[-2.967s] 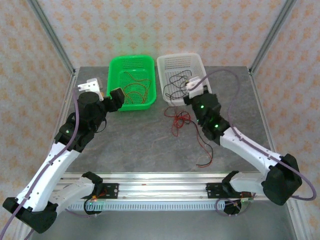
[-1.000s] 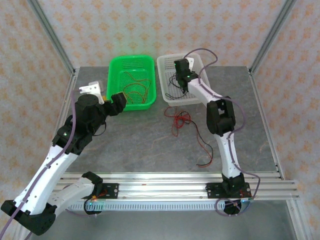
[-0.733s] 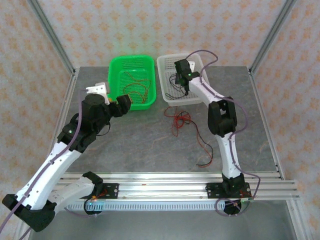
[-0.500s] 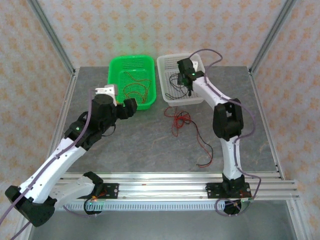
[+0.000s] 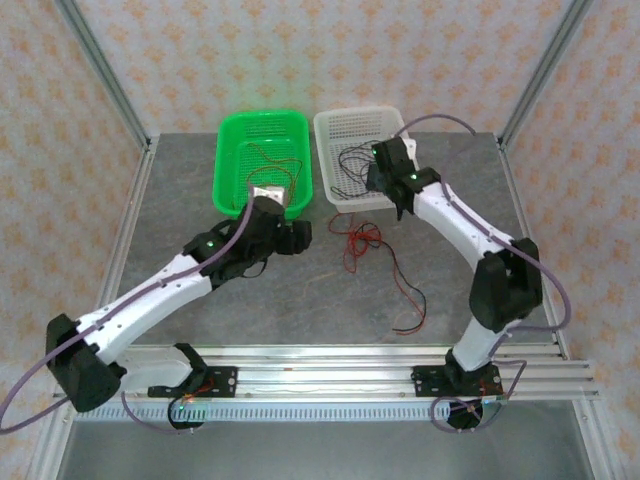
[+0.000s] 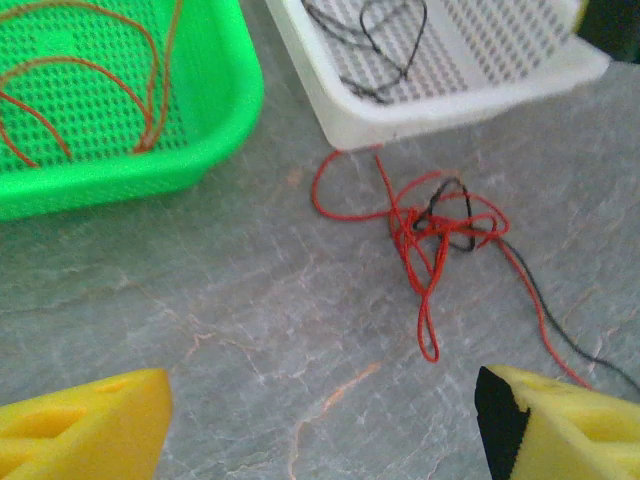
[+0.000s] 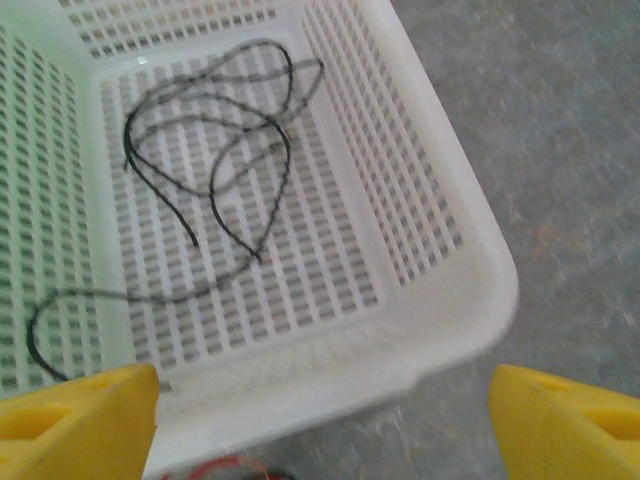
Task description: Untangle the cables
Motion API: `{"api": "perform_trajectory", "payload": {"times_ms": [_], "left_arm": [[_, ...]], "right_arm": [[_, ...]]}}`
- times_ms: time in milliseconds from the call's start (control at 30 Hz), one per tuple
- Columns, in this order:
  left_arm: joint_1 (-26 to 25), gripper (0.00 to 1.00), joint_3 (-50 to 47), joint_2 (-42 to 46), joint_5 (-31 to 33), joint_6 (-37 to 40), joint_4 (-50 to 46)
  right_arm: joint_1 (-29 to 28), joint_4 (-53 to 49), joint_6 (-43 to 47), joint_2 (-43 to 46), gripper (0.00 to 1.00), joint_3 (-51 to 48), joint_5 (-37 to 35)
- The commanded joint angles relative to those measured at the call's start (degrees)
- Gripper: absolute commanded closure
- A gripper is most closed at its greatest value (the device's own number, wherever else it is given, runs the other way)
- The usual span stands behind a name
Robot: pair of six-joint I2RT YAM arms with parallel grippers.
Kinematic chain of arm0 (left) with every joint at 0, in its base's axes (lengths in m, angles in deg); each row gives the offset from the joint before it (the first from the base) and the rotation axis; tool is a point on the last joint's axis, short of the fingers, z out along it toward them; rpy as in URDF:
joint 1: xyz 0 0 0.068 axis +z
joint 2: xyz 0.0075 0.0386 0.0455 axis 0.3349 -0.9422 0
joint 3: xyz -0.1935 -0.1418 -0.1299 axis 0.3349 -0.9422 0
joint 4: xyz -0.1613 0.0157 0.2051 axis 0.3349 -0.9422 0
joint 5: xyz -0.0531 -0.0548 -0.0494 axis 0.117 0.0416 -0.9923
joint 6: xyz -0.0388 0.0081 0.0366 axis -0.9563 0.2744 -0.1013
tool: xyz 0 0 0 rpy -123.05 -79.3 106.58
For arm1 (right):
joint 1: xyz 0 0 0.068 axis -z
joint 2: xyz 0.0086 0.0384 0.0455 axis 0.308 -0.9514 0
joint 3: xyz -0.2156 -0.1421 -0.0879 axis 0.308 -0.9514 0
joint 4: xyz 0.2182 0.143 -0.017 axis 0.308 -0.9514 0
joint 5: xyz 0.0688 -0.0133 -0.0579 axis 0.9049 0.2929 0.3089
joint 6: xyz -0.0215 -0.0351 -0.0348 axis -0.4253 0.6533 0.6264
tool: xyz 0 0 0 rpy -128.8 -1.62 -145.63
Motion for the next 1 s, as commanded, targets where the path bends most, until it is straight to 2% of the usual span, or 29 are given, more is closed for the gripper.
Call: {"api": "perform_trajectory", "payload": {"times_ms": [0,167,367,700,967], "left_arm": [[-2.17,0.21,0.59,-4.28,1.48,0.5,0.34],[-6.28,0.26,2.88,-13.07,1.13,1.28,2.56],[-7.43,0.31,6.76,-23.63,2.43,0.94,5.23],[-7.42,0.36,10.04,-32.96,1.84,1.14,11.99],[-7.42,0.52,10.86,-36.17,3.31,1.13,14.1]], "right_arm": [[-0.78,0.96,-4.42,7.25,0.15,-6.21,1.3],[-2.1,2.11,-8.59,17.46,0.15,-17.26,2.67],[-2.74,2.82,-12.89,26.36,0.17,-25.51,4.72],[-3.01,4.67,-16.28,31.78,0.23,-33.03,6.95],[-3.09,6.54,-17.52,32.53,0.27,-35.55,8.82]]}}
